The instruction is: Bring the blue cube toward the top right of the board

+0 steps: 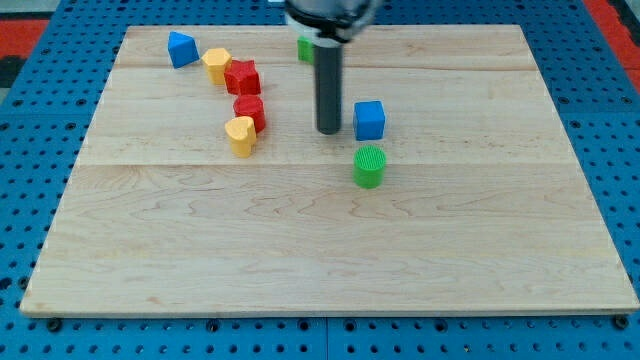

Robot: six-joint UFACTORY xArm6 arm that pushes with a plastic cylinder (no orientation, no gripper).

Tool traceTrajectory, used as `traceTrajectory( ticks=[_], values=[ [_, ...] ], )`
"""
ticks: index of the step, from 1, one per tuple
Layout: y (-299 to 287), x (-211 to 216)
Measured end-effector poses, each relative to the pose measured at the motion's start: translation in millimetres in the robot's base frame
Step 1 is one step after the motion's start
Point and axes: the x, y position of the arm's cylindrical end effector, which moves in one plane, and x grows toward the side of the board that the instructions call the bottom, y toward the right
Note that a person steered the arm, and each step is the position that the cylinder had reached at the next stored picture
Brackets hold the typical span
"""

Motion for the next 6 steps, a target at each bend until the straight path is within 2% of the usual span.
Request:
traceTrajectory(
  ticks=[1,2,3,4,6],
  values=[
    [73.4,-5.3],
    [93.9,-77.5],
    [115.8,-115.0],
    [92.7,-83.1],
    [100.6,-72.1]
  ],
)
